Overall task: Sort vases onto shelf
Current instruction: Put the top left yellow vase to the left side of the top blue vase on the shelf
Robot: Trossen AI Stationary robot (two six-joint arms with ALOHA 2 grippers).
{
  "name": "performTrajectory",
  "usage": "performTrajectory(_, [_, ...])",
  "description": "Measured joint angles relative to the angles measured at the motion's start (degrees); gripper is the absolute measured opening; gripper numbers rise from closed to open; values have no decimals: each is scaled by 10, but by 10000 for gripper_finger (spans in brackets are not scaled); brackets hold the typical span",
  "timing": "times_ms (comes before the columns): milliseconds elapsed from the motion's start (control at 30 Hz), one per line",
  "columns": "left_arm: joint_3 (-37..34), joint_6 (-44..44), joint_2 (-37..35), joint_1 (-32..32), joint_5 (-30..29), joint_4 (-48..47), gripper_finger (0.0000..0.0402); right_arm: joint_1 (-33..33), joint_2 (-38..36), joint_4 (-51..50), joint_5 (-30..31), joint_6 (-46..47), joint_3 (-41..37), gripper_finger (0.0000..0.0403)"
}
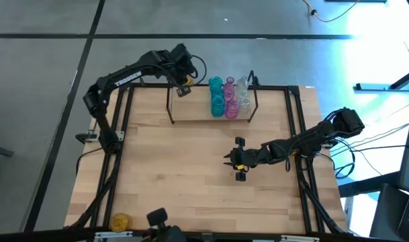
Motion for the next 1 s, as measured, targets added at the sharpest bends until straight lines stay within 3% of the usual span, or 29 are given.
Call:
performTrajectory(300, [101, -19, 83, -4, 24, -49, 35, 0, 0, 0, 0, 1, 0, 106])
performTrajectory(1000, [95, 3, 158, 1, 84, 37, 38, 0, 0, 2, 0, 0, 0, 106])
